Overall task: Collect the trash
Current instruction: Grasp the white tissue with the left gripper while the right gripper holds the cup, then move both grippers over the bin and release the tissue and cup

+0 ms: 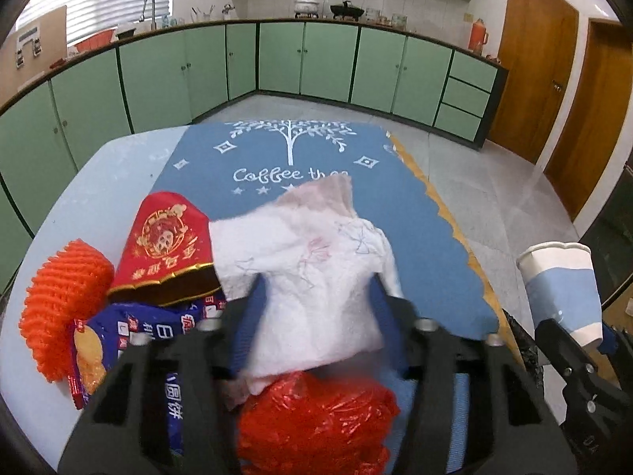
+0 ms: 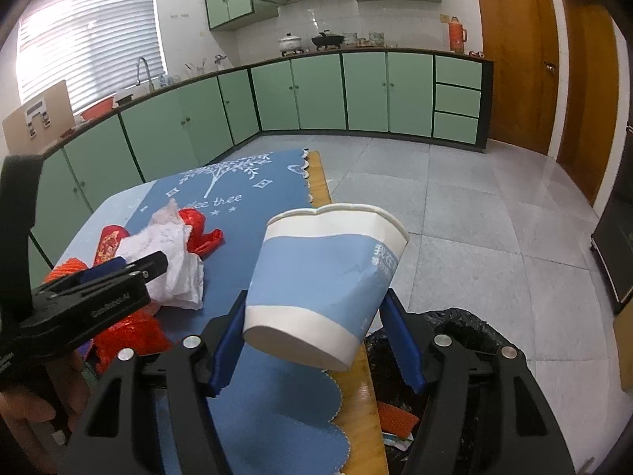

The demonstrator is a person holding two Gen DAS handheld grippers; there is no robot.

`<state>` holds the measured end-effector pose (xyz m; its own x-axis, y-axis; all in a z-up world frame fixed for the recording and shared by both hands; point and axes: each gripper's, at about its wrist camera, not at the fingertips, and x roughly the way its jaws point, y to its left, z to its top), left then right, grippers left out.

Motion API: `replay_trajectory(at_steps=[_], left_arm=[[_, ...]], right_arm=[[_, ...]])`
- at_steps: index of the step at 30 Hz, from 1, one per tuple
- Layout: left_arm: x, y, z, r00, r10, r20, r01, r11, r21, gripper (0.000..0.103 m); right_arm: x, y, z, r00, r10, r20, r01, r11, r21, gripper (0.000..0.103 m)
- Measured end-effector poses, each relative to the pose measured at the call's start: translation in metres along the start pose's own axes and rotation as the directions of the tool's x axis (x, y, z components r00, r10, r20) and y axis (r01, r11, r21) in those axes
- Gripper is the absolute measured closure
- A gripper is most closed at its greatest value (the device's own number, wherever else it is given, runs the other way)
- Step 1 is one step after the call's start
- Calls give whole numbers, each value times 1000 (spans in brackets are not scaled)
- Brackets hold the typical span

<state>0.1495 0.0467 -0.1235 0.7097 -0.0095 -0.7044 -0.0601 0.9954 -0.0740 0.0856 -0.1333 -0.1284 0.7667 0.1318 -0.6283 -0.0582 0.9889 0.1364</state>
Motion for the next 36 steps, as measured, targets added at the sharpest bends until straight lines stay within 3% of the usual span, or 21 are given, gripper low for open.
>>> replay_trajectory(at_steps=[1, 2, 4, 10, 14, 17, 20, 24, 30, 36], left_arm=[[2, 1, 0, 1000, -10, -9, 10, 1000, -6, 73], [3, 3, -1, 1000, -19, -20, 19, 1000, -13, 86], [3, 7, -3, 999, -27, -25, 26, 999, -32, 96], [-35, 18, 0, 996, -30, 83, 35, 997, -62, 99], [-73, 24, 3, 983, -26, 180, 38, 997, -63, 99], [-98, 23, 5, 969, -58, 240, 75, 995, -62, 99], [-122, 22, 9, 947, -145, 286, 172, 983, -70, 99], [-144, 11, 12, 924, -205, 322, 230, 972, -41, 99], [-144, -33, 9, 905, -309, 294, 307, 950, 54, 99], [-118, -104, -5, 883, -434, 179, 404, 897, 181, 99]], right_arm=[[0, 0, 0, 1000, 1, -1, -1, 1000, 2, 38], [1, 0, 0, 1000, 3, -2, -3, 1000, 1, 38], [0, 2, -1, 1000, 4, -1, -4, 1000, -2, 38], [-8, 1, 1, 1000, 5, 27, -5, 1000, -10, 38], [-21, 0, 6, 997, 15, 72, -15, 1000, -4, 38], [-36, -6, 14, 993, 39, 115, -40, 999, 7, 38], [-55, -14, 24, 985, 64, 159, -68, 997, 21, 38], [-79, -28, 30, 977, 31, 209, -37, 999, 27, 38], [-101, -66, 21, 972, -76, 221, 60, 995, 79, 38], [-105, -113, -1, 964, -202, 172, 177, 973, 151, 38]])
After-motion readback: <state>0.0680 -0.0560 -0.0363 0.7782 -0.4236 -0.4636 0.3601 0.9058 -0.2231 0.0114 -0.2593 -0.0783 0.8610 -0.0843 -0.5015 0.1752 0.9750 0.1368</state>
